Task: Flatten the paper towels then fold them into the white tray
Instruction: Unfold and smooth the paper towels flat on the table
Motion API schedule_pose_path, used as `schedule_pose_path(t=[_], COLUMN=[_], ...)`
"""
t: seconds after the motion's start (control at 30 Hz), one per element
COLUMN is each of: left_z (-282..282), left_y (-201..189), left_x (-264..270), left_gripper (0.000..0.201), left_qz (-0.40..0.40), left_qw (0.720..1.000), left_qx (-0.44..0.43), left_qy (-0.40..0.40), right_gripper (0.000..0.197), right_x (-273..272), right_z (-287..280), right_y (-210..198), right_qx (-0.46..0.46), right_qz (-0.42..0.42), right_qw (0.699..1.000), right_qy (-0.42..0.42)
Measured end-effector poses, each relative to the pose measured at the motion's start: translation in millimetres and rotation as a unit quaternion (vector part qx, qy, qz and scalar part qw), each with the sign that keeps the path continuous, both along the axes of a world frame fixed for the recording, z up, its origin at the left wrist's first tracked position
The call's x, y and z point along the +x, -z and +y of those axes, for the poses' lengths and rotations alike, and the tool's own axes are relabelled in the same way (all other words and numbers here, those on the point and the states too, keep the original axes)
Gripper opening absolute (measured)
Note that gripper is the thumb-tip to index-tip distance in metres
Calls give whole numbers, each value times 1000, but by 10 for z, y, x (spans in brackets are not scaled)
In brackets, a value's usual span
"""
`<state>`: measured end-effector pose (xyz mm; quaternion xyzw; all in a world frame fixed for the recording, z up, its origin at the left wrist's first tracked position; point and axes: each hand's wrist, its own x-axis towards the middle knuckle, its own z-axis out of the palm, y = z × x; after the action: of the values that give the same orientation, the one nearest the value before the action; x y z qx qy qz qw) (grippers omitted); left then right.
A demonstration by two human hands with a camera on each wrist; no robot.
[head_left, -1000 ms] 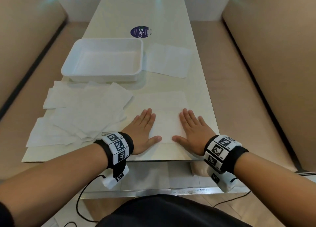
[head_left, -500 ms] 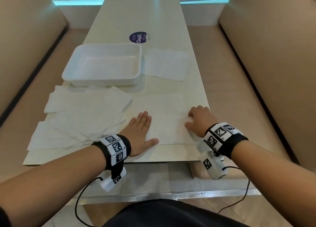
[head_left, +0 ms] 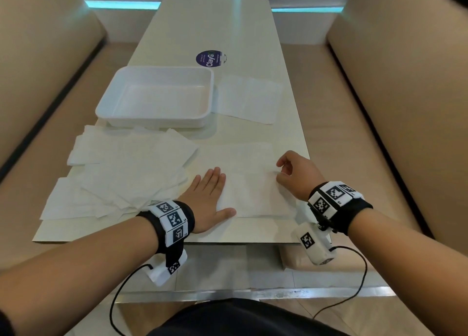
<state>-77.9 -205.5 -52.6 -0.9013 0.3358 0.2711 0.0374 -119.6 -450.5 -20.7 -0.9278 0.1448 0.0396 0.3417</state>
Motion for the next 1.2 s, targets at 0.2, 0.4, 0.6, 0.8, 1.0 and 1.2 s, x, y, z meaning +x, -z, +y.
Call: schedule_pose_path(t=[0.2, 0.4, 0.6, 0.8, 1.0, 1.2], left_z=[-74, -316, -225, 128, 599, 1030], left_y=[-196, -468, -457, -479, -628, -488], left_x=[62, 294, 313, 476, 747, 851], left_gripper=[101, 36, 19, 23, 22, 28], left_qz=[-33, 6, -9, -84, -147, -167], left_qw=[989, 938, 933, 907, 877, 861], left_qx=[-139, -336, -344, -368, -360, -279], left_qy=[-26, -80, -106, -186, -282, -391], right_gripper=[24, 28, 21, 60, 65, 51], right_x=[-21, 68, 180, 57, -28, -38], right_z=[168, 268, 165, 214, 360, 387], right_y=[-259, -455, -391, -78, 116, 107], right_qx=[89, 114, 85, -72, -143, -167], right_qz=[-98, -143, -165, 0, 82, 73], right_qw=[990, 978, 982, 988, 948, 952], right_qy=[-52, -98, -44, -139, -273, -246])
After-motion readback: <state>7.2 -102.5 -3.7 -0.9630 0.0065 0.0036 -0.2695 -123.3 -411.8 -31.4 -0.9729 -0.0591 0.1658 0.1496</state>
